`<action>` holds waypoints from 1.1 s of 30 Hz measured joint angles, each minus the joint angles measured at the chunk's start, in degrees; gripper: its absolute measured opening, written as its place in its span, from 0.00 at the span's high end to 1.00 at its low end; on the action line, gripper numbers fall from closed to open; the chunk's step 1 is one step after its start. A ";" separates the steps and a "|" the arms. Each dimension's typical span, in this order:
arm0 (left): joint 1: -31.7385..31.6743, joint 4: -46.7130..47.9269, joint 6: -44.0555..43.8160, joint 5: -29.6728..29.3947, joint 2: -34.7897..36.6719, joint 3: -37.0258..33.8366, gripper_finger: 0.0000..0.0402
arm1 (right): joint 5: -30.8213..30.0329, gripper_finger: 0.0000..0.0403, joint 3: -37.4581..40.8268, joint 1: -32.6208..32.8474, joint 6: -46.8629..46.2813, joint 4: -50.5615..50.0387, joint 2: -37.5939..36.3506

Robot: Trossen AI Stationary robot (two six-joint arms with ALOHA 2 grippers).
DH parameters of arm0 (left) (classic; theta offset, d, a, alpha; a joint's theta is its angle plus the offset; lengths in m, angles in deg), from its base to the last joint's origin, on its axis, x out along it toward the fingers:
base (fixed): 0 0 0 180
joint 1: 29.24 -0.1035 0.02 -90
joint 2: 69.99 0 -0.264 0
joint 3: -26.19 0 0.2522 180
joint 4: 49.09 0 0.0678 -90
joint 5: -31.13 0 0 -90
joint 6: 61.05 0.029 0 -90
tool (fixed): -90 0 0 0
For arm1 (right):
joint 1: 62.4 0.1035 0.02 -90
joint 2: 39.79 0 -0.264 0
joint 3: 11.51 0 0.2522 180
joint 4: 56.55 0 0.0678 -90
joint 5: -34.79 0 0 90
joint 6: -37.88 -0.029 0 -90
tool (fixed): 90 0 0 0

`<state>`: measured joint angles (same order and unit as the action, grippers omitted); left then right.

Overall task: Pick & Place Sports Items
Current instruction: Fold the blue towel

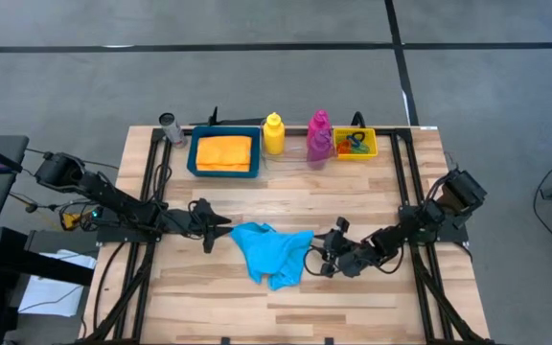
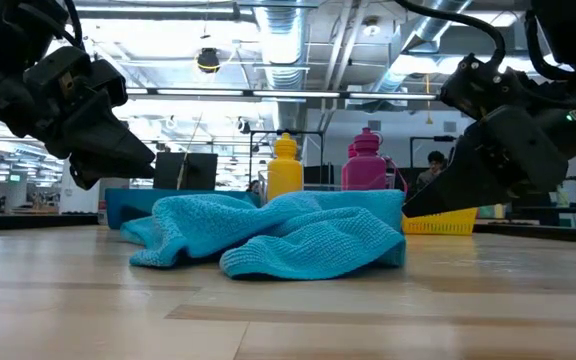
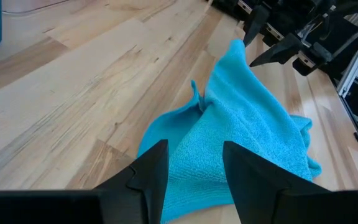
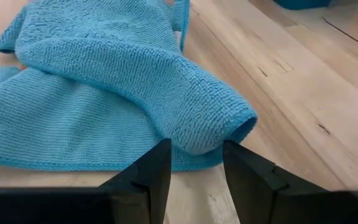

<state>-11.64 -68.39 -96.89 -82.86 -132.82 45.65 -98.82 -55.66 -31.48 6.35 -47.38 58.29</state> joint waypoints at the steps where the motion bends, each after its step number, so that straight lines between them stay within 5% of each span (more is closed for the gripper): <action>1: 0.00 0.01 0.01 -0.02 0.00 0.00 0.63 | -0.18 0.66 0.00 -0.15 -0.18 0.00 0.00; 16: 0.00 0.02 -0.02 0.01 0.00 0.00 0.63 | 4.86 0.66 0.00 -3.17 -4.72 0.02 0.00; 24: 0.00 0.02 -0.01 -0.56 0.00 0.02 0.63 | 14.72 0.66 0.02 -3.19 0.07 7.47 0.00; 33: 0.00 0.02 0.01 -1.28 0.00 0.02 0.63 | 12.51 0.66 0.02 -3.19 4.93 14.17 0.00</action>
<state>-11.64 -68.36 -96.89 -84.14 -132.82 45.67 -86.31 -55.64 -34.67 11.28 -33.20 58.29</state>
